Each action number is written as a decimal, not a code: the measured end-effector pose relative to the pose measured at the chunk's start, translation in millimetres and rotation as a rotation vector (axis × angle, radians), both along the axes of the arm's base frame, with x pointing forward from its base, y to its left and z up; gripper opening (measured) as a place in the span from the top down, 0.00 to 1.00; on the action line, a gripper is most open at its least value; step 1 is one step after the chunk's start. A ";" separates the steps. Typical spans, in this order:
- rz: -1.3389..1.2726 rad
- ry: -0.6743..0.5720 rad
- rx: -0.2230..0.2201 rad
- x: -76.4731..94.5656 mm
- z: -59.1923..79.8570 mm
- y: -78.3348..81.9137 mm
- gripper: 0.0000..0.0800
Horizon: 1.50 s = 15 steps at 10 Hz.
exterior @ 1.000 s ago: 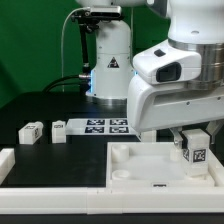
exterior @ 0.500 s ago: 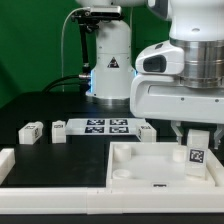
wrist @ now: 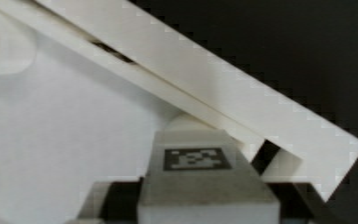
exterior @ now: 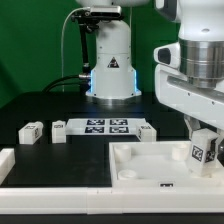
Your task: Assemble one leg
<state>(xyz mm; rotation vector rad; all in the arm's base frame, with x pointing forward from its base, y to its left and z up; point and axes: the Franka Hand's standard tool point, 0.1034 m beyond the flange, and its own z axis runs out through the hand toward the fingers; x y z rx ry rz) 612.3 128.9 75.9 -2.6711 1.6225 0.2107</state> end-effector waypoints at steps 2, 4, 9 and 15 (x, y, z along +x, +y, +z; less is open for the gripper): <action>0.063 -0.005 0.009 -0.2 0.0 1.1 0.39; 0.319 -0.023 0.034 -0.7 0.0 1.7 0.23; 1.021 -0.059 0.081 -1.9 -1.0 0.0 0.19; 1.367 -0.061 0.090 -1.3 -1.2 -2.9 0.25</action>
Offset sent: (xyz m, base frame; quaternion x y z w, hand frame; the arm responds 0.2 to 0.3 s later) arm -0.0027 0.0049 0.0029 -0.0147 -0.0130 -0.2775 0.9605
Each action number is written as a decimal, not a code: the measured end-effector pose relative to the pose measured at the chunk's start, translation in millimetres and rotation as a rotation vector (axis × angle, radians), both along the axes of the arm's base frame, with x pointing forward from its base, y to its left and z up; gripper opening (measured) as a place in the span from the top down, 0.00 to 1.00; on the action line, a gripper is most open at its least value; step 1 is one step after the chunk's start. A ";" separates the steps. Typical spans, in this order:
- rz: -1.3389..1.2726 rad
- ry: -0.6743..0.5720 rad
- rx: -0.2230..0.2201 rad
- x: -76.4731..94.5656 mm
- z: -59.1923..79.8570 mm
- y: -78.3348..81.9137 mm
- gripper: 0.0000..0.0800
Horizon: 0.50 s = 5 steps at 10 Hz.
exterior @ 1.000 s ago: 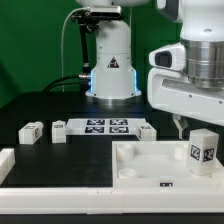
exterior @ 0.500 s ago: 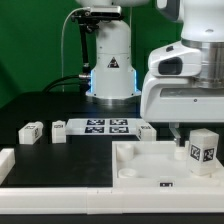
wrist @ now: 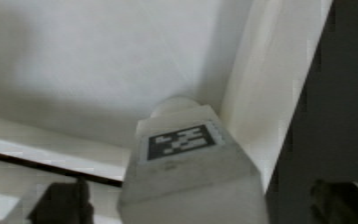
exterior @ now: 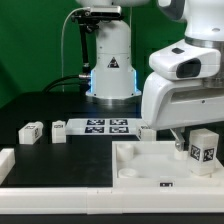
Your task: Assemble one leg
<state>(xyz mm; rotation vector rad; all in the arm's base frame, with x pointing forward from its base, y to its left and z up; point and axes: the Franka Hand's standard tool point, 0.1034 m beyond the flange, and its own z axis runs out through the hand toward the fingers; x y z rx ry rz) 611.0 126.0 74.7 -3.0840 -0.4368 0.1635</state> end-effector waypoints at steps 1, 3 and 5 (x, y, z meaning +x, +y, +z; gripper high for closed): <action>0.000 0.000 0.000 0.0 0.0 0.0 0.47; -0.011 -0.001 -0.004 0.5 -0.1 -2.4 0.63; -0.048 0.000 -0.008 0.5 -0.2 -2.7 0.63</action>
Offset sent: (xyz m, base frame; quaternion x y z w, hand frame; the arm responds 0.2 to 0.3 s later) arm 0.0000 0.0000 0.0000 0.0000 0.0000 0.0899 0.9960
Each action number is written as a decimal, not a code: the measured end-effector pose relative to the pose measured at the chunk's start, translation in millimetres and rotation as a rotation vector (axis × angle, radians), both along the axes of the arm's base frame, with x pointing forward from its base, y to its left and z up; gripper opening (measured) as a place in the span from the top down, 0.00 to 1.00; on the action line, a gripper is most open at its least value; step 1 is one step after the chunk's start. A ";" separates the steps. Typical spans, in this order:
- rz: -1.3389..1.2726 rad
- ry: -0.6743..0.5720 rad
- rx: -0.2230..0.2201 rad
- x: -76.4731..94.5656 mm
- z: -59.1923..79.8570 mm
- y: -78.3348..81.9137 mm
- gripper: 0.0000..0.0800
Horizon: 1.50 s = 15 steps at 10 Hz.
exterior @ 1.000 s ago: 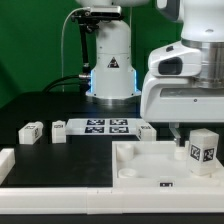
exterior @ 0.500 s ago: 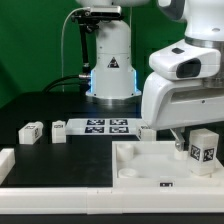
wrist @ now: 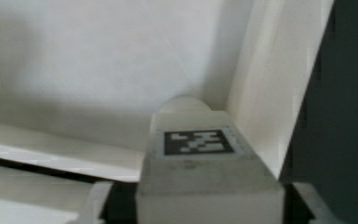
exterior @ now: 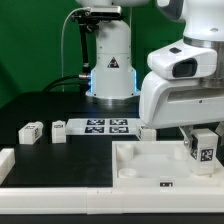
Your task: Assemble one leg
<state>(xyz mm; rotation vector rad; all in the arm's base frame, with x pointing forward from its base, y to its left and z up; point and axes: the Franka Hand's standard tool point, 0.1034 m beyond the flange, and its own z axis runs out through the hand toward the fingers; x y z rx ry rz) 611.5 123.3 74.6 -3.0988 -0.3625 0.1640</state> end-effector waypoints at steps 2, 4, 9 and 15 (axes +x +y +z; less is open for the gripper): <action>-0.246 -0.024 -0.024 1.1 1.6 1.3 0.63; -0.579 -0.033 -0.063 0.8 0.6 2.6 0.63; -1.132 -0.042 -0.102 3.9 -2.0 2.7 0.63; -0.666 -0.049 -0.062 4.3 -2.1 1.0 0.20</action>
Offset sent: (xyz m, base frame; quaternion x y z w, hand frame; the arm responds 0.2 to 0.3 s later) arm 0.0057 -0.0029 0.0019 -0.0422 0.0314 0.3641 0.9299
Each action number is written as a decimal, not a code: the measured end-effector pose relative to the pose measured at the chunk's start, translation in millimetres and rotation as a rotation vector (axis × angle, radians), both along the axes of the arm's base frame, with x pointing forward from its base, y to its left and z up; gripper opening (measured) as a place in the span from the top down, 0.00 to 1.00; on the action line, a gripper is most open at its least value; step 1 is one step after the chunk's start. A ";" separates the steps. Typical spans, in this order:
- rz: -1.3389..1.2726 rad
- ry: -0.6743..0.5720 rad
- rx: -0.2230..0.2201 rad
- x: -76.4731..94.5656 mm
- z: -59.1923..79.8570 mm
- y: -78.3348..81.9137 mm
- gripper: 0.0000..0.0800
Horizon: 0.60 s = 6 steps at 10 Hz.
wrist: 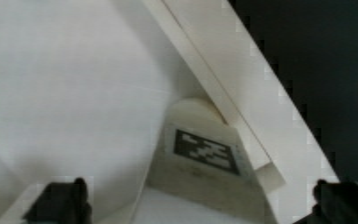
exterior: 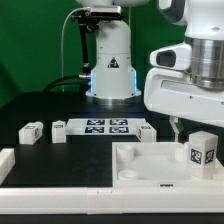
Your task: Assemble one leg
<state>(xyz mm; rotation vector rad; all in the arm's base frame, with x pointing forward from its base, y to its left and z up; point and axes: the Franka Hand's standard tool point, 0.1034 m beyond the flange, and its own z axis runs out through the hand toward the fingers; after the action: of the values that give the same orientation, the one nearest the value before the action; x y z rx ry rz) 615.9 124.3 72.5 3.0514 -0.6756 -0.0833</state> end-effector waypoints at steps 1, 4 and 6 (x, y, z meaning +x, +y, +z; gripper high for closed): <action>0.156 0.000 0.010 -0.5 -1.2 -2.5 0.20; 0.480 0.001 0.024 -0.7 -0.9 -2.0 0.19; 0.683 0.021 0.039 -4.1 -1.2 0.0 0.19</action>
Offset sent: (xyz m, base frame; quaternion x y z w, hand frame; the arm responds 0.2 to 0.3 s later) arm -0.0104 0.0107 0.0028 0.0154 -0.0240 -0.3141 0.9490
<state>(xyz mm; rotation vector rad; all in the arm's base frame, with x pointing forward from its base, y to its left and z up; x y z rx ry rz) 611.7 124.4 71.3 3.1158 0.3899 -0.1154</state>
